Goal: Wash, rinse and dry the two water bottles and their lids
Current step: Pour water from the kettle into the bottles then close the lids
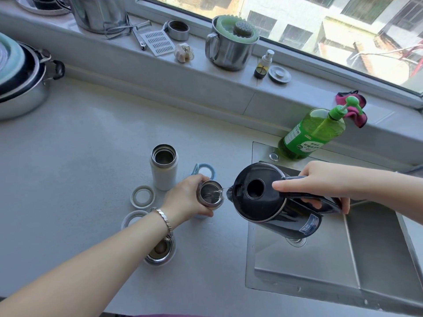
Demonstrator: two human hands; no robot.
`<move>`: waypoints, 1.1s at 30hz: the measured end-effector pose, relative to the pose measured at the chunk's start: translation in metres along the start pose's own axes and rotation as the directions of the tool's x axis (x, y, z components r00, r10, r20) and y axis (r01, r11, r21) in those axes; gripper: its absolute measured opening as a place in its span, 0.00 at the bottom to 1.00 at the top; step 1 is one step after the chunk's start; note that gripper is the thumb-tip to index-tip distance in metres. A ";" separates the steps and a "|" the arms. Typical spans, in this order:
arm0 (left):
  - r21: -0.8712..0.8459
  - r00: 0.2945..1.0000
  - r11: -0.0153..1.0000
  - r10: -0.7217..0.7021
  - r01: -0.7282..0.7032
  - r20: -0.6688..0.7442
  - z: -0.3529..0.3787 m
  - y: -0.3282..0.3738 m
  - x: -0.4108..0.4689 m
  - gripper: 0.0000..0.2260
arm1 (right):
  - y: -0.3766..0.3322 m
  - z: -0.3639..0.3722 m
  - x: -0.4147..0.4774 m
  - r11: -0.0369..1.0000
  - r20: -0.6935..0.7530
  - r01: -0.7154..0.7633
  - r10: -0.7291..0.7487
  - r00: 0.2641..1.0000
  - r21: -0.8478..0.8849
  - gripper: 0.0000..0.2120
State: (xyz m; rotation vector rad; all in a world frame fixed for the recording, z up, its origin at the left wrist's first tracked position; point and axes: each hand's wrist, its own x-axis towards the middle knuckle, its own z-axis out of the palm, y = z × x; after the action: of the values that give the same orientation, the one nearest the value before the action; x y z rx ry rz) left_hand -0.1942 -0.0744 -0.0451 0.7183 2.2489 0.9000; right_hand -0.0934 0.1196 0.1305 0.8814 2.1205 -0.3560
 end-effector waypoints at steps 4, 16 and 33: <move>0.010 1.000 1.000 0.000 0.000 0.001 0.000 0.000 -0.001 0.32 | 0.000 0.000 0.001 1.000 0.017 0.005 -0.006 1.000 0.005 0.29; 0.032 1.000 0.999 0.023 -0.023 -0.004 -0.001 0.000 -0.001 0.32 | -0.001 -0.001 0.000 1.000 0.021 0.013 -0.013 1.000 0.027 0.29; 0.030 0.849 0.960 0.259 -0.277 -0.460 -0.036 -0.012 -0.025 0.30 | 0.034 0.044 0.020 0.904 -0.062 0.102 -0.084 0.995 0.415 0.26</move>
State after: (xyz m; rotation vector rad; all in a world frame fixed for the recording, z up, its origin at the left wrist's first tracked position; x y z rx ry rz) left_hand -0.2055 -0.1131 -0.0245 0.8923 2.5706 1.3681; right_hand -0.0534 0.1310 0.0876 1.0344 2.1669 -0.8753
